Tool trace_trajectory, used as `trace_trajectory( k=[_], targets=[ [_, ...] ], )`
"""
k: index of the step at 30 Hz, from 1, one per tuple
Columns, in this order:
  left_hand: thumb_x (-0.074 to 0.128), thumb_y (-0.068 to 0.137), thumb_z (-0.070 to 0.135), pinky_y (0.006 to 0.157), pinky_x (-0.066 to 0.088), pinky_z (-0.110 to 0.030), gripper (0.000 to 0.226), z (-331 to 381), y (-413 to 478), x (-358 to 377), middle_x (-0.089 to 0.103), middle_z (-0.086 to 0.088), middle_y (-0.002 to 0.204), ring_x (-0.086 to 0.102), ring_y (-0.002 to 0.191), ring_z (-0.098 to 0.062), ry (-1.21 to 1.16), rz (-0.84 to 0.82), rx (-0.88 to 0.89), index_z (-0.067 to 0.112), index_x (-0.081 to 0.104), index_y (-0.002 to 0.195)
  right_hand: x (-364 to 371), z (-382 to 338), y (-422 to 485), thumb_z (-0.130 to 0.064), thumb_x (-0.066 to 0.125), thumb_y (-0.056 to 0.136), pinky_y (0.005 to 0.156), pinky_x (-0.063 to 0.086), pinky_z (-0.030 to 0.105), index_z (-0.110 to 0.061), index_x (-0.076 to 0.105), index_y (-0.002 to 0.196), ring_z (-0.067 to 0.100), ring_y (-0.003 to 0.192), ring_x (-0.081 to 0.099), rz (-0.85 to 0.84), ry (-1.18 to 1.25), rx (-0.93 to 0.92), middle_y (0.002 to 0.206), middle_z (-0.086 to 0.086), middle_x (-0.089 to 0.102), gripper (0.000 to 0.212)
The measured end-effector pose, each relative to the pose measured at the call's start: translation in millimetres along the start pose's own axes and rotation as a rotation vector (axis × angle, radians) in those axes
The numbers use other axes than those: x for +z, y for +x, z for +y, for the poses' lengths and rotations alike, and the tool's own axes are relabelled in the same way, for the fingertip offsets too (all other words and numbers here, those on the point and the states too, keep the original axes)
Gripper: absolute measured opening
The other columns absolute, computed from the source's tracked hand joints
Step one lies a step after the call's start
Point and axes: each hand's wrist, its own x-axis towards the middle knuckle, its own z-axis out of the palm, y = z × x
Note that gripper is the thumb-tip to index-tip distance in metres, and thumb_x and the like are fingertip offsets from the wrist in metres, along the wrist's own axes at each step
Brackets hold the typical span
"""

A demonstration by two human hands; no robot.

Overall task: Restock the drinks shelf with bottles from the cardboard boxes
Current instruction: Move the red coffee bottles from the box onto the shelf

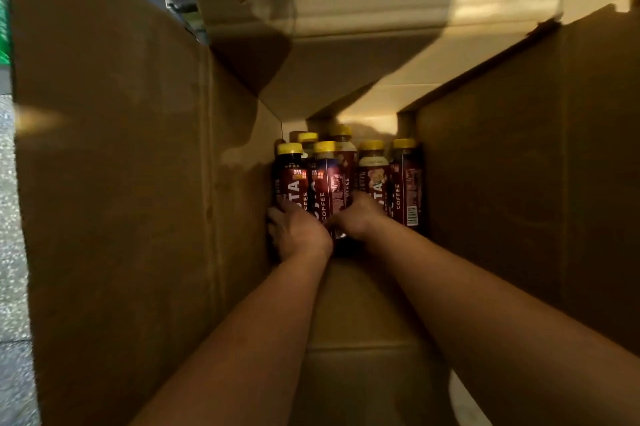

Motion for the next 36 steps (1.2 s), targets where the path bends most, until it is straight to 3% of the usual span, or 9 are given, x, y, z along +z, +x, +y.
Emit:
trace_trajectory(
  k=[6, 13, 20, 24, 29, 33, 36],
  targets=[
    [0.053, 0.094, 0.017, 0.109, 0.030, -0.044, 0.064, -2, 1, 1, 0.029, -0.013, 0.148, 0.033, 0.135, -0.031, -0.143, 0.010, 0.015, 0.012, 0.020, 0.149, 0, 3, 3, -0.012, 0.062, 0.089, 0.097, 0.046, 0.038, -0.012, 0.055, 0.122, 0.026, 0.114, 0.057, 0.008, 0.013, 0.001, 0.124, 0.010, 0.059, 0.033],
    [0.054, 0.094, 0.019, 0.108, 0.033, -0.043, 0.062, 0, 13, 4, 0.033, -0.012, 0.148, 0.036, 0.135, -0.030, -0.298, 0.010, -0.020, 0.010, 0.022, 0.147, -5, 11, 8, -0.007, 0.059, 0.088, 0.097, 0.045, 0.038, -0.015, 0.048, 0.131, 0.025, 0.116, 0.055, -0.058, 0.193, 0.002, 0.128, 0.007, 0.058, 0.045],
    [0.058, 0.091, 0.011, 0.094, 0.046, -0.044, 0.058, -5, 16, 1, 0.049, -0.011, 0.133, 0.051, 0.121, -0.031, -0.509, -0.086, -0.073, 0.015, 0.027, 0.140, -10, 15, 4, -0.006, 0.060, 0.088, 0.098, 0.045, 0.039, -0.014, 0.045, 0.133, 0.025, 0.118, 0.055, -0.053, 0.253, -0.024, 0.128, 0.007, 0.057, 0.048],
    [0.070, 0.078, 0.009, 0.098, 0.046, -0.051, 0.067, -2, -6, -6, 0.052, -0.006, 0.131, 0.051, 0.121, -0.028, -0.491, -0.118, 0.056, 0.020, 0.039, 0.136, -25, 17, -16, -0.002, 0.056, 0.090, 0.097, 0.047, 0.041, -0.015, 0.046, 0.132, 0.023, 0.112, 0.057, -0.034, 0.388, -0.006, 0.124, 0.006, 0.060, 0.046],
    [0.075, 0.073, 0.008, 0.096, 0.047, -0.049, 0.061, 14, -44, -35, 0.053, -0.003, 0.127, 0.054, 0.115, -0.026, -0.499, -0.123, 0.176, 0.020, 0.051, 0.128, -54, 14, -58, 0.003, 0.058, 0.084, 0.094, 0.048, 0.049, -0.020, 0.043, 0.137, 0.029, 0.112, 0.056, 0.004, 0.489, -0.021, 0.124, 0.008, 0.059, 0.060],
    [0.073, 0.077, 0.006, 0.087, 0.049, -0.041, 0.064, 26, -84, -75, 0.048, -0.006, 0.129, 0.051, 0.116, -0.028, -0.559, -0.130, 0.204, 0.017, 0.046, 0.133, -73, 2, -106, 0.009, 0.059, 0.077, 0.099, 0.044, 0.053, -0.021, 0.057, 0.118, 0.030, 0.113, 0.057, -0.007, 0.571, -0.085, 0.115, 0.006, 0.064, 0.051],
    [0.072, 0.078, 0.007, 0.092, 0.049, -0.045, 0.064, 34, -118, -106, 0.052, -0.005, 0.126, 0.053, 0.115, -0.027, -0.597, -0.183, 0.247, 0.020, 0.045, 0.135, -88, -9, -146, 0.009, 0.056, 0.077, 0.097, 0.046, 0.051, -0.024, 0.058, 0.110, 0.029, 0.109, 0.059, -0.030, 0.614, -0.152, 0.112, 0.007, 0.066, 0.047]
  ],
)
